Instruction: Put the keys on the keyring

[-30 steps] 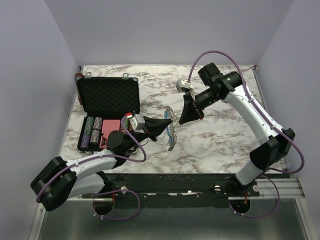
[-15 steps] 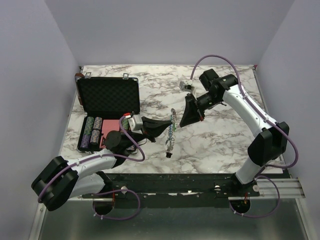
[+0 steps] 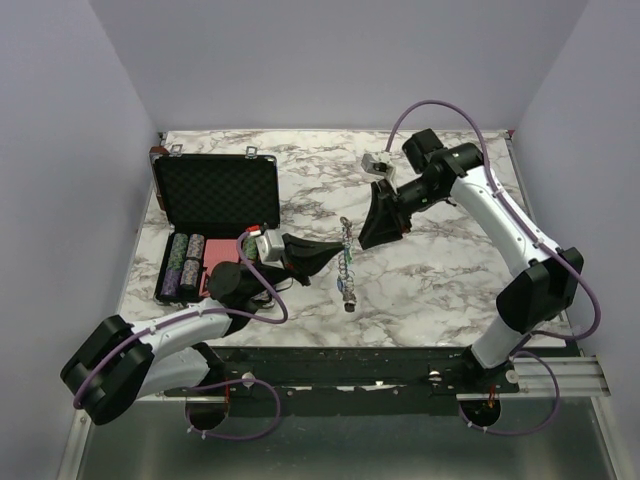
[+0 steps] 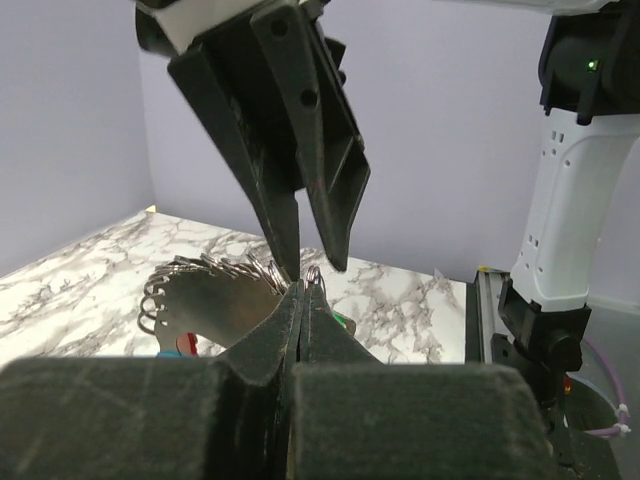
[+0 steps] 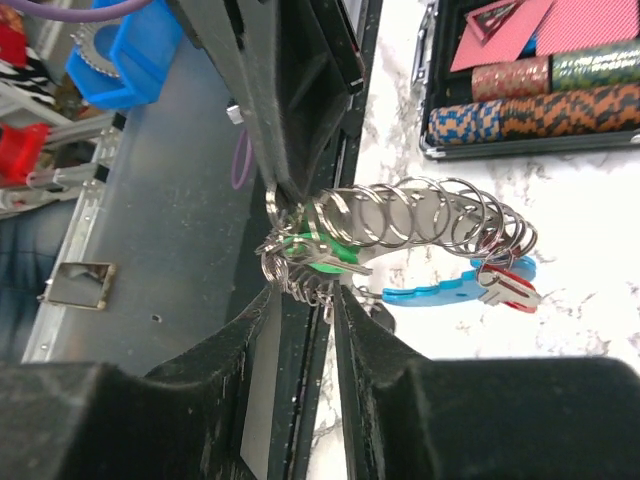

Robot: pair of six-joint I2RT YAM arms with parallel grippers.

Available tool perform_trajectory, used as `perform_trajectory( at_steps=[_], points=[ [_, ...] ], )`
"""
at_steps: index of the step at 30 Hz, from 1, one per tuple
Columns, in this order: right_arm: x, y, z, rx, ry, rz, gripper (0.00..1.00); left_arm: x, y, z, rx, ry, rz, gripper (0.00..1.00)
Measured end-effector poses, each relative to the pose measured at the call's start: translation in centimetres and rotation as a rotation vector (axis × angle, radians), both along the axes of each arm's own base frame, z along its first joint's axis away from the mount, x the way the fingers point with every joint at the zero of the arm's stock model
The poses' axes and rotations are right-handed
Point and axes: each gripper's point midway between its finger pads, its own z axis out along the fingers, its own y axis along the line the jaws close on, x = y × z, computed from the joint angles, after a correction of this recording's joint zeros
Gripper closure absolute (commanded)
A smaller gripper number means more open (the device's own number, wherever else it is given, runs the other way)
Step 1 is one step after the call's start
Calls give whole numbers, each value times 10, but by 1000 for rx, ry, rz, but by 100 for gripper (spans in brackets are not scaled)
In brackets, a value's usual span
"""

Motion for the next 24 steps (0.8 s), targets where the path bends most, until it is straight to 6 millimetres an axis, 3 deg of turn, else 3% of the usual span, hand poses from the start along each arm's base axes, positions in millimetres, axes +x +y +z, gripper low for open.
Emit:
perform_trajectory(
  at_steps=[8,16,24],
  points=[
    [-1,-1,31,64,-185,23,62,1,0,-3,15,10,4,100],
    [-14,7,25,75,-222,82,63,3,-2,1,8,13,-1,100],
    [-11,9,19,57,-219,66,63,4,-3,5,-1,14,0,100]
  ],
)
